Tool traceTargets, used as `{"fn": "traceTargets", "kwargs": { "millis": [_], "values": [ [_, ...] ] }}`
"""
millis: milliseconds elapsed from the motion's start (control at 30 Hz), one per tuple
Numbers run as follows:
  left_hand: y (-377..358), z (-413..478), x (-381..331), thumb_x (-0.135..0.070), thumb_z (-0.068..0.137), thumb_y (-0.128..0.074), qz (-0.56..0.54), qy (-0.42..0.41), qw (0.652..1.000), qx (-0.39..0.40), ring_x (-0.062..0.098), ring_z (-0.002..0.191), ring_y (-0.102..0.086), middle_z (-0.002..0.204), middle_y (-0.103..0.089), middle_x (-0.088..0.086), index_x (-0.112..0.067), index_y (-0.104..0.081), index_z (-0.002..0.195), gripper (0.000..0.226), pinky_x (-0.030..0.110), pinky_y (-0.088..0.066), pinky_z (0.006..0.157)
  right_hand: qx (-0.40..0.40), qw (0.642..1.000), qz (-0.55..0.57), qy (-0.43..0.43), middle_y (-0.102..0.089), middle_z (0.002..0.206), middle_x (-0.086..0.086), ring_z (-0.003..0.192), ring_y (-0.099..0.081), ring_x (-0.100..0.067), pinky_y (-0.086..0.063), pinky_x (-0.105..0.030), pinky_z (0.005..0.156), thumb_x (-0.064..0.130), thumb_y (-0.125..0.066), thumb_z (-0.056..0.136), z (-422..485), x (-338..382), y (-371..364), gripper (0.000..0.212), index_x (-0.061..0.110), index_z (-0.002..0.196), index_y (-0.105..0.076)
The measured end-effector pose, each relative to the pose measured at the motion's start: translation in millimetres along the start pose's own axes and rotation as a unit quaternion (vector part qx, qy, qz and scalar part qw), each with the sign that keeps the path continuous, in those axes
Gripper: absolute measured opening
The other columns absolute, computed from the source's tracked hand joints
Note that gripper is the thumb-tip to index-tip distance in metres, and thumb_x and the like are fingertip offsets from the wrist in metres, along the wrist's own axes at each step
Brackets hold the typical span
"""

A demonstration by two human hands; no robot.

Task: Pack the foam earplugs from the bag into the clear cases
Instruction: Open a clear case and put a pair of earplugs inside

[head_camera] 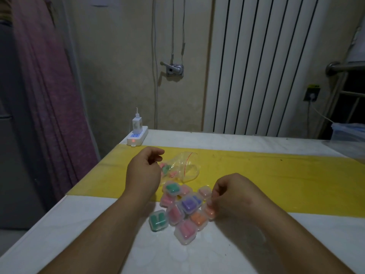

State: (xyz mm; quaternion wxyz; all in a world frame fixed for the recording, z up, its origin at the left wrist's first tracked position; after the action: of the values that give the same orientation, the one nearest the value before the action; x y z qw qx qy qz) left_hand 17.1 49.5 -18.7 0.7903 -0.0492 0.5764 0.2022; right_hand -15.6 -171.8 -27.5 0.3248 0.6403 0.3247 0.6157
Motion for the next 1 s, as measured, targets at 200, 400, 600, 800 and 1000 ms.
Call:
{"fn": "traceTargets", "kwargs": {
  "millis": [200,400,600,800,1000],
  "values": [
    [-2.8,7.4,8.1,0.003,0.09,-0.051,0.158,-0.022,0.987,0.011,0.011,0.101,-0.056,0.108,-0.064,-0.006,-0.024,-0.067,0.111,0.038,0.019,-0.044,0.076,-0.086,0.995,0.033,0.039,-0.068,0.078,0.011,0.077,-0.064,-0.01,-0.049,-0.026,0.067,0.027,-0.069,0.083,5.1,11.7,2.0,0.017,0.029,0.067,-0.063],
    [4.8,23.4,30.5,-0.003,0.088,-0.052,0.331,0.031,0.942,0.037,0.021,0.114,-0.056,0.128,-0.062,-0.002,-0.026,-0.059,0.128,0.046,0.033,-0.049,0.089,-0.051,0.995,0.063,0.065,-0.069,0.095,0.007,0.094,-0.062,-0.013,-0.043,-0.022,0.075,0.013,-0.052,0.095,38.0,33.5,0.5,0.022,0.024,0.102,-0.07],
    [-7.3,23.7,45.2,-0.015,0.088,-0.051,0.363,0.036,0.925,0.107,0.021,0.105,-0.06,0.118,-0.066,-0.005,-0.036,-0.056,0.127,0.044,0.036,-0.05,0.09,-0.022,0.999,0.009,0.036,-0.07,0.108,0.0,0.098,-0.063,-0.019,-0.053,-0.03,0.086,0.002,-0.048,0.089,84.1,38.6,-24.2,0.036,0.022,0.104,-0.073],
    [-12.8,26.4,48.8,-0.015,0.088,-0.045,0.424,0.015,0.898,0.116,0.021,0.111,-0.056,0.118,-0.065,-0.01,-0.041,-0.057,0.122,0.045,0.035,-0.03,0.082,-0.026,0.996,-0.023,0.081,-0.064,0.072,0.004,0.074,-0.059,-0.015,-0.042,-0.021,0.059,0.015,-0.067,0.08,100.4,60.5,-32.7,0.02,0.02,0.061,-0.063],
    [-12.9,27.7,51.6,-0.015,0.087,-0.047,0.418,0.03,0.901,0.109,0.021,0.108,-0.056,0.114,-0.065,-0.011,-0.04,-0.059,0.117,0.04,0.035,-0.028,0.079,0.064,0.984,-0.057,0.154,-0.07,0.09,-0.001,0.082,-0.062,-0.017,-0.052,-0.028,0.073,0.006,-0.065,0.077,101.0,71.6,-53.7,0.016,0.02,0.076,-0.072]
  ]
}}
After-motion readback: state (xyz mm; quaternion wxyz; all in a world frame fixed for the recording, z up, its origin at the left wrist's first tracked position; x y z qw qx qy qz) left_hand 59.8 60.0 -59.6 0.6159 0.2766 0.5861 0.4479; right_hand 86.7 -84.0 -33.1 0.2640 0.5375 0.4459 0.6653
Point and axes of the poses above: each hand's wrist, its own z-axis towards the middle knuckle, its own y-axis out of the back of the hand, x = y × z, the point moved 5 cm from there along z, towards the middle knuckle
